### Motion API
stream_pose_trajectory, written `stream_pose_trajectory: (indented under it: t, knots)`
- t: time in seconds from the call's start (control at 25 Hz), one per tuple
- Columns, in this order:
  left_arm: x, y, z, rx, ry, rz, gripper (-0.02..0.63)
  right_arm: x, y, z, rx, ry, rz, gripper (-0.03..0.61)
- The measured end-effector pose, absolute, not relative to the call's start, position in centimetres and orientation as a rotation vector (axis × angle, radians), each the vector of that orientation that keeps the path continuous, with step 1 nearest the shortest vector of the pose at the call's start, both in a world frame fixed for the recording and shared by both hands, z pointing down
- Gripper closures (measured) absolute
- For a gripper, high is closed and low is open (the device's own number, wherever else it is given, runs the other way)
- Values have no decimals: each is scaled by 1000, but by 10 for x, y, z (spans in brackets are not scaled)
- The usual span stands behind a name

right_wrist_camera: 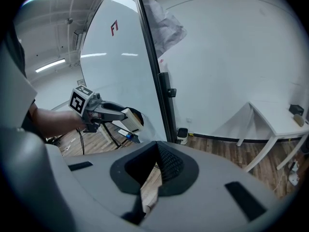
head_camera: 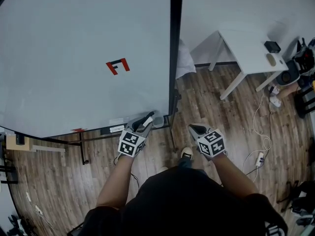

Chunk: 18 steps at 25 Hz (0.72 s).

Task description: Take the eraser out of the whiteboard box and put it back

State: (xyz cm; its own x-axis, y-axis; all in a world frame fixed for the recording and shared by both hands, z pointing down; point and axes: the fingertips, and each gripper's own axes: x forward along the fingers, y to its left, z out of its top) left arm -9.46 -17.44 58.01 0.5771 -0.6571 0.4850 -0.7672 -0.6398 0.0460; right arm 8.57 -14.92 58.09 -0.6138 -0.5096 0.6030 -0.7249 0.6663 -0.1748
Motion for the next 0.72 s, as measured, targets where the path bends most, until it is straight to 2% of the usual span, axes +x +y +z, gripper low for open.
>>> stream_pose_trajectory:
  t: [0.72]
  knots:
    - [-71,-192,593,2560,-1127,609,468,92,-154,595,965,-2345,603,583]
